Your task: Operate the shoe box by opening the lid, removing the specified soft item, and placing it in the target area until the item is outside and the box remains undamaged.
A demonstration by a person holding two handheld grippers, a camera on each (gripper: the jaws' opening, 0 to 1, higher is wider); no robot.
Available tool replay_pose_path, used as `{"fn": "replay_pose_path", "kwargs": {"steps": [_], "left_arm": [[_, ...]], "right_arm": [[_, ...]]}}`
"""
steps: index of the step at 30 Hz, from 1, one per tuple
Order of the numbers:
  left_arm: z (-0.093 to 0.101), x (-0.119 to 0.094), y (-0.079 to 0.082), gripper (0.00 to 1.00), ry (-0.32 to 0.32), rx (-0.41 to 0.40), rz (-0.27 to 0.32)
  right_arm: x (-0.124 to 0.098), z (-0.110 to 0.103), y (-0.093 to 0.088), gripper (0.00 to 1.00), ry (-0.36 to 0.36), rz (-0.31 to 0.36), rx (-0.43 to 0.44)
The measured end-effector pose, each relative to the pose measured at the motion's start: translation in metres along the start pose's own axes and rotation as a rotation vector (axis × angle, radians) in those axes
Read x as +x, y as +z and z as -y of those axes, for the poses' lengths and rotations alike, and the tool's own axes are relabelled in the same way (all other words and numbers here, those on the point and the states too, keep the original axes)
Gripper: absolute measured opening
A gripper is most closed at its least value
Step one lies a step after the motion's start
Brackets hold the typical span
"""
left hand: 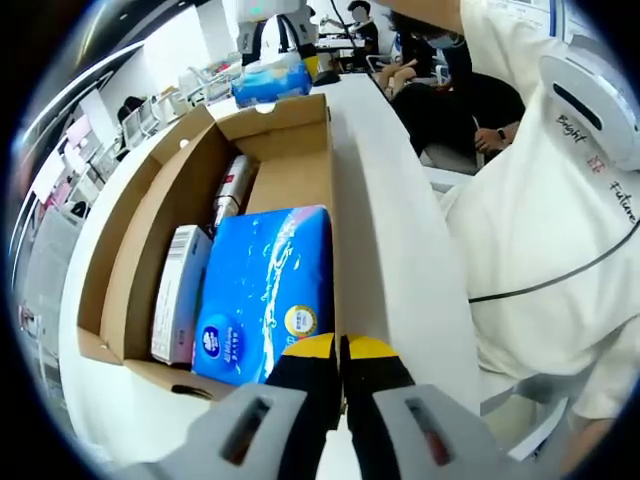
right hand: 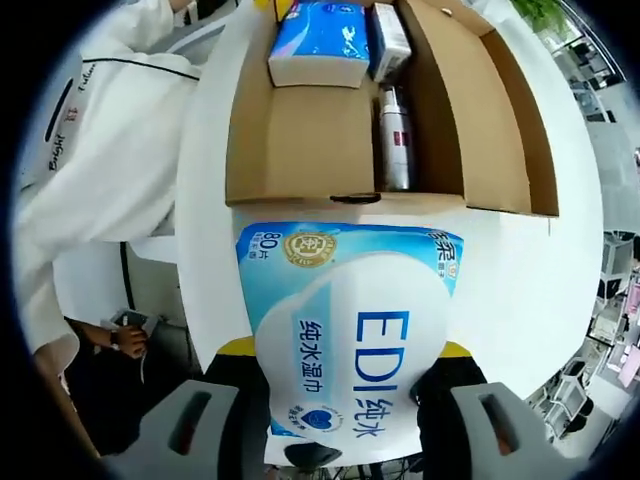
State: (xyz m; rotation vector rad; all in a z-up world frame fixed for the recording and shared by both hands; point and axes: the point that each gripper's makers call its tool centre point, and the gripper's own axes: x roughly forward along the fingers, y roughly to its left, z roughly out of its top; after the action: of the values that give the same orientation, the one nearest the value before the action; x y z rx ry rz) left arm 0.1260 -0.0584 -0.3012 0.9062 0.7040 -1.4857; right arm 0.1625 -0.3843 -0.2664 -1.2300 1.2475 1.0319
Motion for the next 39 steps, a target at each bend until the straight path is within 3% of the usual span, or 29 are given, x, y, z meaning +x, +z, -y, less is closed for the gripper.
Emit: {"fn": "replay_pose_path", "kwargs": {"steps": [39], "left_arm": [[0.0,0.001,0.0,0.01,0.005,0.012,0.005]], "right_arm": [[0.056,-0.013,-0.002,0.58,0.056,-0.024,-0.037]]}}
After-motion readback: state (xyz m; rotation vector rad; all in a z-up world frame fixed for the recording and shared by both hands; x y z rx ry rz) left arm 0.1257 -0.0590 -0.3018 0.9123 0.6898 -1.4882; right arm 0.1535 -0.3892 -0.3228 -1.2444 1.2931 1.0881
